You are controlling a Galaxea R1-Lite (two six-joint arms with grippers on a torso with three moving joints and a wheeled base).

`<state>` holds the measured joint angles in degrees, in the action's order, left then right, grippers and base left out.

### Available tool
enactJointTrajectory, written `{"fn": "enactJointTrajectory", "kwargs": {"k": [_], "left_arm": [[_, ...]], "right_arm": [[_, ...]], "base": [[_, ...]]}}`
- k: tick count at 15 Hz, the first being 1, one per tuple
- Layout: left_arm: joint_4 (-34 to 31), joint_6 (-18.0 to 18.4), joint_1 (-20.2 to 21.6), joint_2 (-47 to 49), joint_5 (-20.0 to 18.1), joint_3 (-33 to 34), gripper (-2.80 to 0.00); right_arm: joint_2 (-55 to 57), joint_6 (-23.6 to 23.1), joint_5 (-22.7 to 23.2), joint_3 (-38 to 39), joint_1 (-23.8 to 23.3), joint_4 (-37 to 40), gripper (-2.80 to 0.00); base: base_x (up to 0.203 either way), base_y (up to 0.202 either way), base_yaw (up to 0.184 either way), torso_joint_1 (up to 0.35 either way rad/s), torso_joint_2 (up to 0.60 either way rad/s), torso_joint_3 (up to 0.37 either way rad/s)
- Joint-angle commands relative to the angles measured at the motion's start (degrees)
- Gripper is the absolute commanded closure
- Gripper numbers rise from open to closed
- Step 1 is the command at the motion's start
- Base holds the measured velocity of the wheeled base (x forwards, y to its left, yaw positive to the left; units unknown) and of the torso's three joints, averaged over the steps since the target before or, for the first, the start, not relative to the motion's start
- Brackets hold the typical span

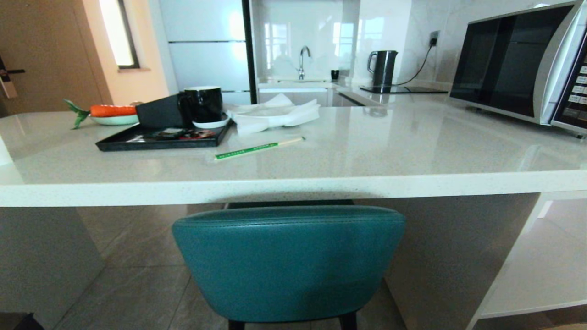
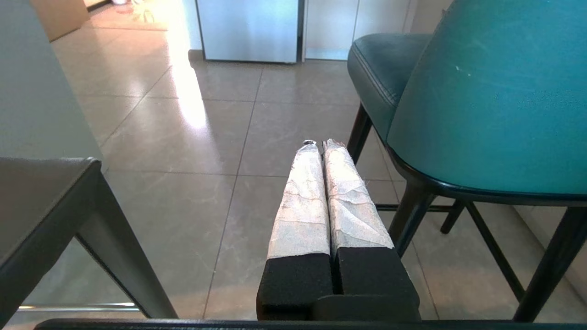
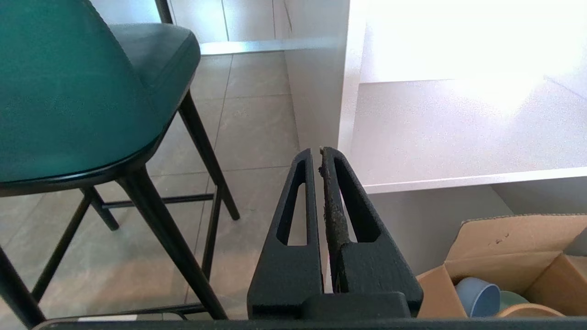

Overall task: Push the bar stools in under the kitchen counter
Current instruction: Pull the blue chair out from under the dining table

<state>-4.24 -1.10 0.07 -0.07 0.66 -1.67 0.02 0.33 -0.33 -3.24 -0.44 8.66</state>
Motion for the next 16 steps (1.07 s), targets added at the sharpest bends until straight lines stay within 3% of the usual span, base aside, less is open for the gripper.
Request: {"fn": "enactJointTrajectory", "kwargs": {"k": [1,10,13,16], "left_arm": [[-0.06,-0.04,0.01,0.07,0.04,0.0,0.0],[-0.06,0.48,0.27,0.07,0.04,-0.09,0.0],[-0.15,0.31,0.1,0.04,-0.13,-0.09,0.0],[-0.08,-0.38,0.1,-0.01,0.13,-0.09,0.0]], "right_arm": [[0.06,0.02,-0.02,-0.01,0.0,0.05,0.0],[-0.02,-0.17,-0.02,-0.01,0.08,0.07,0.0],[-0.02,-3.72,1.22,0.25,0.02,0.05,0.0],[-0.02,-3.56,1.74,0.25,0.0,0.13,0.0]], "base": [[0.0,0.0,0.0,0.0,0.0,0.0],[0.0,0.0,0.0,0.0,0.0,0.0],[0.0,0.0,0.0,0.0,0.0,0.0],[0.0,0.0,0.0,0.0,0.0,0.0]]}}
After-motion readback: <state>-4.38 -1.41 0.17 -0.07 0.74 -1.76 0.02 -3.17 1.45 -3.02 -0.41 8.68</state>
